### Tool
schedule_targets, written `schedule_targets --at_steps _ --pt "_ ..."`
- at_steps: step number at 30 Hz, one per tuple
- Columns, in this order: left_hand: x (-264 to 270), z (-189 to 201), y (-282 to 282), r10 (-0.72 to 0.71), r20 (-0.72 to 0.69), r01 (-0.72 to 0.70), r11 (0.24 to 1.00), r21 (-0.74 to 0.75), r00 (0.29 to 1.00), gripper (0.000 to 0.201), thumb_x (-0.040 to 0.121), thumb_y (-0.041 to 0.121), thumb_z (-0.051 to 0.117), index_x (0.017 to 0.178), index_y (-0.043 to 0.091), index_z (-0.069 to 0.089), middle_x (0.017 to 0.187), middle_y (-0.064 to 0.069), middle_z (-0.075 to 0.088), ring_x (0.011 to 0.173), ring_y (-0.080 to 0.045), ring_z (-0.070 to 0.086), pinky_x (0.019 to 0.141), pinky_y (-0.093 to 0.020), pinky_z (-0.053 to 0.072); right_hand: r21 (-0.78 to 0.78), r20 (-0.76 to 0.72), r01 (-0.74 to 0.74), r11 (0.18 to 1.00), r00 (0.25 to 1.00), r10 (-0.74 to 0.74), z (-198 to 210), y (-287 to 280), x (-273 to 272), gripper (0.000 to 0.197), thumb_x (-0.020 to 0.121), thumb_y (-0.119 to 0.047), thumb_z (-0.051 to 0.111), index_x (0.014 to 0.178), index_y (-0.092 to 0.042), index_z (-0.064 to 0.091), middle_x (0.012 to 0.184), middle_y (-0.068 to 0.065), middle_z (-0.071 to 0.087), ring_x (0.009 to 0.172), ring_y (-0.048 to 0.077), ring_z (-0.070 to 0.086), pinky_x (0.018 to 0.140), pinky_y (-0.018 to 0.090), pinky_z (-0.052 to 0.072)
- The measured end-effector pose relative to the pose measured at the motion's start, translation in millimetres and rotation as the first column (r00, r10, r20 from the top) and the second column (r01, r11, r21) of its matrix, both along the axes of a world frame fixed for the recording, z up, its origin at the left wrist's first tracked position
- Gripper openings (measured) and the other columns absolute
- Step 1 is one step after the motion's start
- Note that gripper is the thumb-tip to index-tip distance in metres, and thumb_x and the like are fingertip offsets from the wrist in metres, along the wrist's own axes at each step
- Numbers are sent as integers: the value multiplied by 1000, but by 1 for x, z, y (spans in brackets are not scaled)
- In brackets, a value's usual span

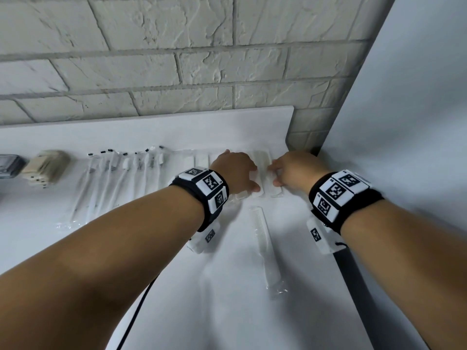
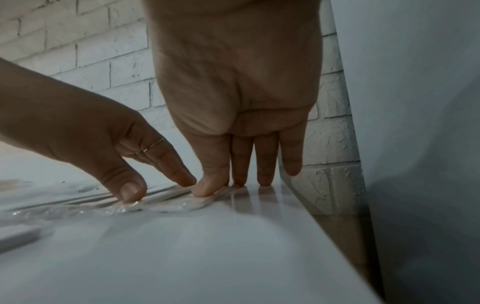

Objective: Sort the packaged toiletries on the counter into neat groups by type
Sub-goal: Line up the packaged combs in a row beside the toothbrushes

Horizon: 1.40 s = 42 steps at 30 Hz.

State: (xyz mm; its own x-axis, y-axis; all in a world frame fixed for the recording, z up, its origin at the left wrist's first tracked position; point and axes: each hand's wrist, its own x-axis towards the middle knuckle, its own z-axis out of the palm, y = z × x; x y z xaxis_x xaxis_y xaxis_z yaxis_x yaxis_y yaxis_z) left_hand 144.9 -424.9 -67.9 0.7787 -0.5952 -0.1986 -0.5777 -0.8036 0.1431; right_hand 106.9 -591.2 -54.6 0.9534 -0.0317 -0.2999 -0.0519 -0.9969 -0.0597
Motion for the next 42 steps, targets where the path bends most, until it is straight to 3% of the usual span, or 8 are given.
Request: schedule_targets --at_steps 9,13,16,19,25,33,38,42 --pt "0 0 1 22 -25 -23 999 -34 999 68 78 57 63 138 27 49 142 4 47 135 -15 38 119 -39 8 -34 -32 -19 999 999 18 -2 5 4 47 86 -33 67 132 -33 57 141 -3 53 123 25 53 101 37 44" --pt "-1 4 2 50 -13 -51 996 -78 999 69 79 57 63 138 25 49 144 3 45 137 -15 36 118 -37 6 182 96 64 981 992 -83 7 7 -13 50 87 -35 65 135 -26 52 139 1 53 123 24 52 101 35 43" --pt "0 9 8 102 -1 -102 987 -123 995 62 83 53 62 136 24 50 143 2 45 136 -16 37 118 -35 7 176 133 56 983 988 -80 22 24 -30 26 86 -44 62 94 -19 64 104 3 65 98 24 62 78 31 49" --pt "3 14 17 139 -16 -140 982 -124 990 53 88 47 59 136 25 51 144 3 42 136 -18 37 118 -33 11 117 -123 58 991 991 -44 27 51 -58 42 76 -54 68 68 -15 54 73 -1 60 69 17 59 56 26 42" --pt "1 16 32 181 -36 -184 977 -110 983 50 90 47 56 136 29 50 146 5 39 139 -20 32 119 -34 13 43 -343 161 986 929 -137 19 81 -76 43 74 -40 79 67 -11 48 64 3 54 71 27 58 76 33 51" --pt "-5 17 37 193 -22 -194 975 -106 981 47 90 45 56 134 28 51 147 4 39 138 -18 35 119 -33 13 408 -464 308 859 881 -96 14 68 -79 25 81 -7 73 94 -10 52 60 8 58 49 19 50 51 28 45" --pt "-1 17 40 217 -23 -218 969 -115 976 44 92 45 53 133 30 53 145 5 41 137 -19 35 114 -32 23 691 -250 335 641 942 -223 31 19 -53 25 81 1 71 85 -14 51 65 11 60 53 21 57 51 33 51" --pt "0 16 26 158 -17 -159 982 -103 987 45 95 41 48 138 29 48 148 6 39 139 -14 31 113 -30 22 632 -72 386 672 892 -445 26 -17 -15 24 84 -2 69 84 -17 50 73 11 62 58 23 61 66 42 58"
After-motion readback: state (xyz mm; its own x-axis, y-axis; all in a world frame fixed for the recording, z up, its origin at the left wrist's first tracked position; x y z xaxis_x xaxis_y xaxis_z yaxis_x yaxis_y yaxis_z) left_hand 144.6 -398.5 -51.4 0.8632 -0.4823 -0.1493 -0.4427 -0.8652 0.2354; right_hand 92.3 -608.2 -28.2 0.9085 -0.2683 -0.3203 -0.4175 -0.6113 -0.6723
